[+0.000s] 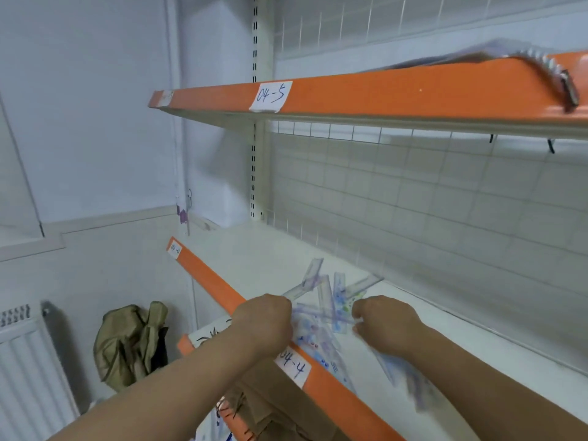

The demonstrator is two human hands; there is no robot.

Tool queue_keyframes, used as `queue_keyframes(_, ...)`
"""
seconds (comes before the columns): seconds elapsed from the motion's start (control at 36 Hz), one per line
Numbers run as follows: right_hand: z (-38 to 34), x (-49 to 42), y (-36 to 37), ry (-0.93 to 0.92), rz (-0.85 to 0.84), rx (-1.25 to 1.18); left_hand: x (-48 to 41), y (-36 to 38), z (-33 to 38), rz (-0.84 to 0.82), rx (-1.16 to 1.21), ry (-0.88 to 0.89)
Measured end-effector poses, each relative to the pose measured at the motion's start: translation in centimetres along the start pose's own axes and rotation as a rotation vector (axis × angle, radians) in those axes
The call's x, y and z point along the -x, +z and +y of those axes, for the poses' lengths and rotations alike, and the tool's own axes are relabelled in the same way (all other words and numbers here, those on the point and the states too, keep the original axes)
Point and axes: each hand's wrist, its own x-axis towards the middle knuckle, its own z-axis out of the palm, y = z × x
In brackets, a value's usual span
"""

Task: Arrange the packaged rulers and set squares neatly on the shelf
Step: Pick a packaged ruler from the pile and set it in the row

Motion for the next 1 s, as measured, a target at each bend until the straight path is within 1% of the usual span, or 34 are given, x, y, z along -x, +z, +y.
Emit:
queue_keyframes(0.28, 0.0, -4.7, 1.2, 0.015, -0.066, -0.055, -4.1, 0.0, -1.8, -0.050, -0.014, 0.010)
queue_keyframes(0.42, -0.1, -5.6, 1.5, 0.041, -0.193, -0.091, -6.0, 0.0, -2.6, -0.067, 0.006, 0.064)
queue_keyframes(0.5, 0.1, -5.8, 1.5, 0.045, -0.219, -0.139, -7.0, 0.0, -2.3, -0.080, 0.014, 0.108)
queue_keyframes(0.64, 0.5, -5.8, 1.6, 0.073, -0.175, -0.177, -7.6, 0.4, -1.5, -0.077, 0.019, 0.224)
queue_keyframes(0.78, 0.8, -5.7, 1.4, 0.101, -0.072, -0.214, -8.4, 0.6, -1.0, -0.088, 0.032, 0.305)
queue_keyframes(0.92, 1.4, -4.7, 0.6, 0.106, 0.018, -0.161, -9.0, 0.6, -0.3, -0.052, 0.030, 0.351)
queue_keyframes(1.0, 1.8, -4.0, 0.5, 0.121, 0.074, -0.122, -9.1, 0.3, 0.0, -0.077, 0.019, 0.388)
